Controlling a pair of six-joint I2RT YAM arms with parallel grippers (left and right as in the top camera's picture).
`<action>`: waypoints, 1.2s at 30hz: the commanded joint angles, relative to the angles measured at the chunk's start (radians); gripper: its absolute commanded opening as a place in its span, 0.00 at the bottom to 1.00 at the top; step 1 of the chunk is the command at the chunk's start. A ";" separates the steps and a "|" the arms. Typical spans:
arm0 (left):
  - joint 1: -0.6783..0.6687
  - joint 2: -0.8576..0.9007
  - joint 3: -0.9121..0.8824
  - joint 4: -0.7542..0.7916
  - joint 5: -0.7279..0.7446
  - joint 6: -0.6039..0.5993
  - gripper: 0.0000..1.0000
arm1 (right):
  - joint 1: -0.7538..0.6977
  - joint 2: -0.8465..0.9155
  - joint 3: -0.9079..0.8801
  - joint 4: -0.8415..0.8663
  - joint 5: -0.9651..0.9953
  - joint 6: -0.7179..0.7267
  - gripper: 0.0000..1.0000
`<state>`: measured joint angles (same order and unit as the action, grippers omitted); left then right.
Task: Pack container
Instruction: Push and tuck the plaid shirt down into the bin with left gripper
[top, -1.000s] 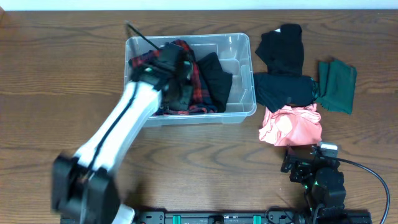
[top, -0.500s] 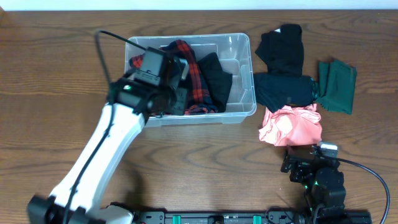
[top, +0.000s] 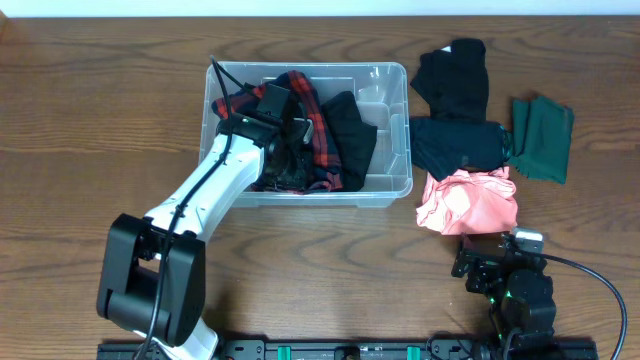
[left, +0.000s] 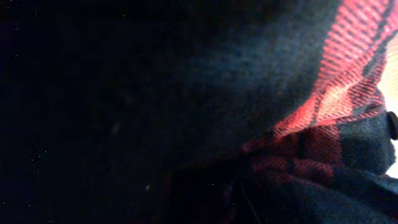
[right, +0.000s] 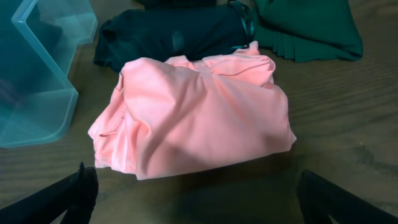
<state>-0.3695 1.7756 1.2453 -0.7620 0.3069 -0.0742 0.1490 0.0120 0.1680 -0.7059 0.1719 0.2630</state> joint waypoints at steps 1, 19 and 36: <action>-0.010 0.074 -0.048 -0.032 -0.034 0.020 0.32 | -0.006 -0.005 -0.004 -0.002 0.003 0.013 0.99; 0.040 -0.279 0.117 0.092 -0.375 0.018 0.50 | -0.006 -0.005 -0.004 -0.002 0.003 0.013 0.99; 0.138 0.253 0.103 -0.013 -0.240 -0.017 0.49 | -0.006 -0.005 -0.004 -0.002 0.003 0.013 0.99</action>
<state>-0.2176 1.9141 1.4166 -0.7113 0.0269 -0.0933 0.1490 0.0120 0.1680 -0.7059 0.1719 0.2630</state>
